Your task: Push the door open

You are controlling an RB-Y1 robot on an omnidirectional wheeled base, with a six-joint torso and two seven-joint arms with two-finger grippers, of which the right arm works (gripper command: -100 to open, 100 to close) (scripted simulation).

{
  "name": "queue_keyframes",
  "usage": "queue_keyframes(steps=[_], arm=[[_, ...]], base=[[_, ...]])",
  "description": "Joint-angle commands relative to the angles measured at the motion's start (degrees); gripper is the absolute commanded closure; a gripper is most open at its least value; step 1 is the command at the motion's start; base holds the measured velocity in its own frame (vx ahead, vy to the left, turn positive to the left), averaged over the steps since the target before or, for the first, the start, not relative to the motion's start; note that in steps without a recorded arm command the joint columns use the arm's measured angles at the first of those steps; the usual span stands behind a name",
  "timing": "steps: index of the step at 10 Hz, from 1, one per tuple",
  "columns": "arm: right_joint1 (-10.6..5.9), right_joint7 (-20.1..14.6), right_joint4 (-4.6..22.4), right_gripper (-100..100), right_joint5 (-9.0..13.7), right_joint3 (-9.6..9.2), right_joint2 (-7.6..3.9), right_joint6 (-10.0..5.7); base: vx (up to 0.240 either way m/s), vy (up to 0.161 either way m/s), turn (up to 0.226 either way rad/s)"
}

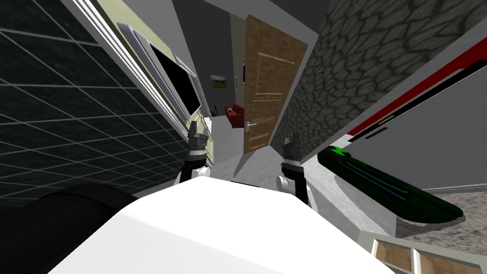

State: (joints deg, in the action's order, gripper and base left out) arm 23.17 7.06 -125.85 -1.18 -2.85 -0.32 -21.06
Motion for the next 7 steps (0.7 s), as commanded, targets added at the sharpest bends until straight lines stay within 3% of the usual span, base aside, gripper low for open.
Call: queue_keyframes(steps=[1,7], arm=[[-1.36,-0.6,2.2,-100,0.1,0.11,-0.6,0.15],[-6.26,-2.3,11.4,-100,-0.2,-0.81,-1.86,0.68]], base=[[0.103,-0.03,0.066],[0.098,-0.049,0.081]])
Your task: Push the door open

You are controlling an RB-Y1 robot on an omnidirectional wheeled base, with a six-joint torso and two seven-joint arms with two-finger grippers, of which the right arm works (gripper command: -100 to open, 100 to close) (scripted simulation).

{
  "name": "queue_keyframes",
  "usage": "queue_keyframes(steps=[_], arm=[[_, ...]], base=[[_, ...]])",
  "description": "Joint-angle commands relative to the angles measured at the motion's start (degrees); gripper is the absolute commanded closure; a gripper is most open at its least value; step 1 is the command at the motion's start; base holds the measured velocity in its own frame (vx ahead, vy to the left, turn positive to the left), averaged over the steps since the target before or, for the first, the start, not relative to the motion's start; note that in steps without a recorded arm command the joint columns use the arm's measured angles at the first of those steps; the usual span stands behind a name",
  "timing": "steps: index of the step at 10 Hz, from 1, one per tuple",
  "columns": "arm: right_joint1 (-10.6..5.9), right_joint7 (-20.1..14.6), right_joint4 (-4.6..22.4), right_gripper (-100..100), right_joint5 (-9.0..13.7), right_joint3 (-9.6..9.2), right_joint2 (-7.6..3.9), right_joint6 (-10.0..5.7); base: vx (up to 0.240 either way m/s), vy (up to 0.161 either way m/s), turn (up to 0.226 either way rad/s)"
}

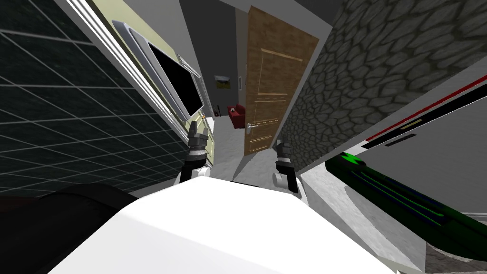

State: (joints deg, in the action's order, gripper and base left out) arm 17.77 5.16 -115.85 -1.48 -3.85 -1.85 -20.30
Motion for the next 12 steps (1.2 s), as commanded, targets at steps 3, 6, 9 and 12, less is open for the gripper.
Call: queue_keyframes(steps=[3,6,9,12], arm=[[-2.64,-1.0,4.8,-100,0.0,-0.15,-0.67,0.12],[-4.49,-1.6,8.3,-100,-0.1,-0.5,-0.94,0.32],[-7.33,-2.6,13.6,-100,-0.3,-1.04,-1.22,0.62],[-10.19,-3.6,19.0,-100,-0.4,-1.58,-1.35,0.93]], base=[[0.065,-0.037,0.051],[0.072,-0.045,0.08],[0.071,-0.04,0.086],[0.087,-0.068,0.091]])
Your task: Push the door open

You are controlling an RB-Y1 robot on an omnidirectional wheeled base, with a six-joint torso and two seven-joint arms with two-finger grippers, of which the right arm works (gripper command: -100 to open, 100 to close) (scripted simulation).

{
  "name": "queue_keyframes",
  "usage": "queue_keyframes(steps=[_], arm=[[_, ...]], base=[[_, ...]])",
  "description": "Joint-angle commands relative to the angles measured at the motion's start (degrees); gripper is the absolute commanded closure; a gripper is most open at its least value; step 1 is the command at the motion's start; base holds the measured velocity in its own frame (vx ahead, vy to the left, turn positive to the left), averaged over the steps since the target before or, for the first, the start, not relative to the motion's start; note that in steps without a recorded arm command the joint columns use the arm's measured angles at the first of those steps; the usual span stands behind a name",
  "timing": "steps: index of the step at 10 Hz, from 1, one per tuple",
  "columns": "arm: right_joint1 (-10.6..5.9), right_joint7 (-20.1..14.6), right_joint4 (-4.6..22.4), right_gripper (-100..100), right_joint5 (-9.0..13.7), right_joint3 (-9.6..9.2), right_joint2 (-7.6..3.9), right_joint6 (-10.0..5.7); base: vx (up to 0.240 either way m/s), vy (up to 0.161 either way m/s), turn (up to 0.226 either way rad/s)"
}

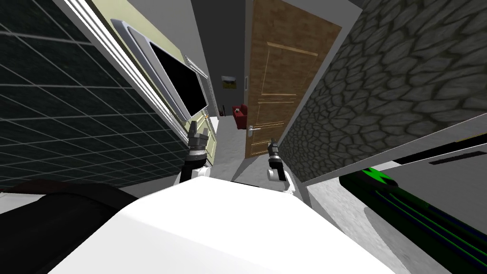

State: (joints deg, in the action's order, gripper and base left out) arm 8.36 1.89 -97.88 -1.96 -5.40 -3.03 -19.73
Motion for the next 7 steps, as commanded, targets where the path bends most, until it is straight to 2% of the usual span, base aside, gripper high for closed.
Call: queue_keyframes(steps=[1,5,6,7], arm=[[-1.74,-0.7,2.8,-100,0.0,-0.2,-0.18,0.47],[-5.48,-2.0,9.5,-100,-0.2,-0.91,-0.06,0.87],[-5.48,-2.0,9.8,-100,-0.2,-0.91,-0.06,0.87],[-6.41,-2.3,11.6,-100,-0.3,-1.08,0.0,0.97]], base=[[0.097,-0.068,0.101],[0.087,-0.065,0.095],[0.062,-0.041,0.022],[0.053,-0.03,0.057]])
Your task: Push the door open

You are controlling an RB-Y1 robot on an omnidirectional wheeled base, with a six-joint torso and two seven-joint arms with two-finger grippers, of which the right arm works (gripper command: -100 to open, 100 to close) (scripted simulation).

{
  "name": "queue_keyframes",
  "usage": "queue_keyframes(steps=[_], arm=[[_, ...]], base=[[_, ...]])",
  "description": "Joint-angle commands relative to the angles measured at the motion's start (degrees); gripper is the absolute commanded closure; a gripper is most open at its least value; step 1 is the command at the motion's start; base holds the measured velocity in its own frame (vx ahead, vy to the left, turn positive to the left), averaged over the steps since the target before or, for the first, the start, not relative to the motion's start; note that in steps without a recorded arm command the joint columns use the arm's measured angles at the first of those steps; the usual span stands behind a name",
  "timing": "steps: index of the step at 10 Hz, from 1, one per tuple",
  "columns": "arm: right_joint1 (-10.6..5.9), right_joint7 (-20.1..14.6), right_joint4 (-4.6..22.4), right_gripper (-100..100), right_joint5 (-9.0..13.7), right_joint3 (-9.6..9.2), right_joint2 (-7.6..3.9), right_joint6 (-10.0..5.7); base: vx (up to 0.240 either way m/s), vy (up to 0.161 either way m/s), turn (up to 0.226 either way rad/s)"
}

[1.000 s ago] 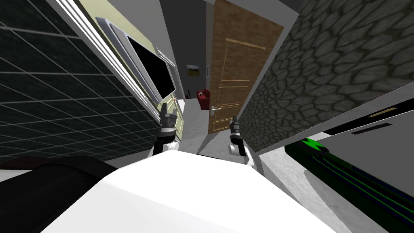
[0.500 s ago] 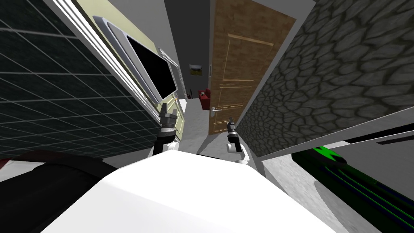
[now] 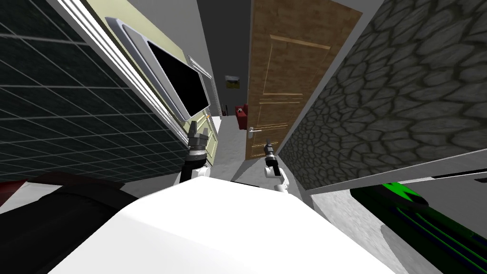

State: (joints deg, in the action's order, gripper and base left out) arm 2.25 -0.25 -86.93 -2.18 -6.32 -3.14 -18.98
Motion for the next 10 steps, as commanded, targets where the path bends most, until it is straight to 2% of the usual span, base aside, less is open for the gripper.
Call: queue_keyframes(steps=[1,3,4,10], arm=[[-1.17,-0.5,2.2,-100,-0.1,-0.33,0.22,0.31],[-2.92,-1.1,5.5,-100,-0.2,-0.66,0.42,0.5],[-2.92,-1.1,5.5,-100,-0.2,-0.66,0.42,0.5],[-7.5,-2.6,14.1,-100,-0.5,-1.52,1.31,0.99]], base=[[0.077,-0.033,0.085],[0.08,-0.075,0.096],[0.05,-0.058,0.026],[0.073,-0.054,0.071]])
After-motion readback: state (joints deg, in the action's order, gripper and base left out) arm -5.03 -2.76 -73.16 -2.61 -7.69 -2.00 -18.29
